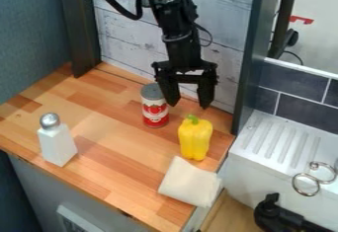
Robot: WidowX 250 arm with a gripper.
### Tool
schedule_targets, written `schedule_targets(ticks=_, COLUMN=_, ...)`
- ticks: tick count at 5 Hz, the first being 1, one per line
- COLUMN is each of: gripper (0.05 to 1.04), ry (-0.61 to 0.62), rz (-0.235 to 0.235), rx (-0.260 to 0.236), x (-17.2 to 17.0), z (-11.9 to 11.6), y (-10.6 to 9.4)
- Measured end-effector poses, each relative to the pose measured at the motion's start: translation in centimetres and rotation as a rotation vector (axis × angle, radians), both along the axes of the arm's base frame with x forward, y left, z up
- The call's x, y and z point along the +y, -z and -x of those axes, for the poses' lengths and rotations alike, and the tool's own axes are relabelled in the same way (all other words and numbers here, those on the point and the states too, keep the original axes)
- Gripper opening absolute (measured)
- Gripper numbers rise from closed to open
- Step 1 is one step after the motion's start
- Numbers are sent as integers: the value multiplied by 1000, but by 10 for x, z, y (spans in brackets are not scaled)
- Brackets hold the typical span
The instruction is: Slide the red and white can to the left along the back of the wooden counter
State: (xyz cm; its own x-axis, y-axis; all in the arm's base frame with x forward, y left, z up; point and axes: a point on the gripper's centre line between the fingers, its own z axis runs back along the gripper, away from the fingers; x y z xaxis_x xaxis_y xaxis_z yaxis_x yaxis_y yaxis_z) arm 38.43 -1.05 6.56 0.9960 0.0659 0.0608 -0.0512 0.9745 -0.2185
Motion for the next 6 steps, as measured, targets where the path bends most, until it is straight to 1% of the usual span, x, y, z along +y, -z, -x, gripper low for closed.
schedule_targets(ticks=1, gripper=1007, ry=-31, rz=14, rx=5, x=10, z=-1, y=6)
schedule_targets(ticks=2, gripper=1007, ry=-81, rz=8, rx=35, x=29, z=1, y=17)
schedule_targets(ticks=3, gripper=1007, ry=-95, rz=-39, rx=97, x=49, z=9, y=26)
schedule_targets(ticks=4, gripper=1007, ry=-93, rz=-152, rx=179, x=86, z=26, y=25)
schedule_targets(ticks=5, gripper=1007, ry=-104, rz=-242, rx=250, x=121, z=42, y=21)
schedule_targets(ticks=6, gripper=1007, ry=-114, rz=-292, rx=259, x=151, z=47, y=12)
